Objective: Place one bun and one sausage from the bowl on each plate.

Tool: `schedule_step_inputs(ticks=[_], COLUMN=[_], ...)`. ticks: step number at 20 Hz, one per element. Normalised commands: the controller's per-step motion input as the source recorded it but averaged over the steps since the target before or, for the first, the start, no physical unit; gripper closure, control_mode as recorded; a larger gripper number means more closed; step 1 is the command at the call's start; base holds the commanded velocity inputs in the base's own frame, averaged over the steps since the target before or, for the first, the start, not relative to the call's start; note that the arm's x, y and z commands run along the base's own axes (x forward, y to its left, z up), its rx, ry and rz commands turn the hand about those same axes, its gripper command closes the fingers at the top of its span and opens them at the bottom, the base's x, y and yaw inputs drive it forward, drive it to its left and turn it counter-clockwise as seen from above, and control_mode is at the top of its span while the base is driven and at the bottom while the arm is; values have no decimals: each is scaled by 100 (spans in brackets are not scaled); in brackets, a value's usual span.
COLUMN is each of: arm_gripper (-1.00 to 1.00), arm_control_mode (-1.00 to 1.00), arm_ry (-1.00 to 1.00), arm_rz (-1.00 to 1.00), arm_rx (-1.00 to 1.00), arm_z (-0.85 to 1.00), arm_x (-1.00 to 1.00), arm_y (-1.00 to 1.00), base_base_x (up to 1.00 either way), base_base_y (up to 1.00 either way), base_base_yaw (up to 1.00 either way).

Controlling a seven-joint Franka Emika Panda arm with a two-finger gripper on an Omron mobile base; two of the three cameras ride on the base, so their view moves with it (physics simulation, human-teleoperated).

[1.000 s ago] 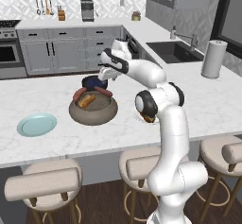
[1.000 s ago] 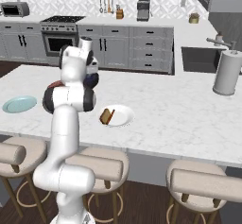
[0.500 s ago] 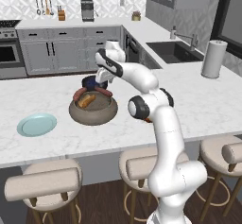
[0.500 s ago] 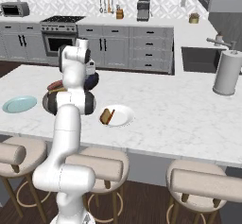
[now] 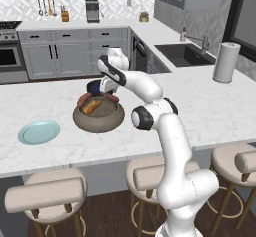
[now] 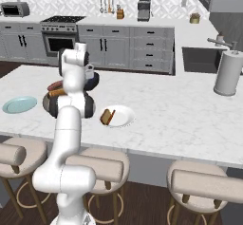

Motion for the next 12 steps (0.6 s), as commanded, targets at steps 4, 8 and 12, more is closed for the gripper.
schedule_step_inputs(ticks=[4, 8, 12], arm_gripper=[-100, -100, -100], arm_control_mode=[-100, -100, -100], arm_ry=[0, 0, 0], arm_rz=[2, 1, 1], arm_rx=[0, 0, 0], arm_z=[-19, -23, -20], arm_x=[-5, 0, 0], arm_y=[1, 0, 0], base_base_x=[0, 0, 0], base_base_y=[0, 0, 0], base_base_yaw=[0, 0, 0])
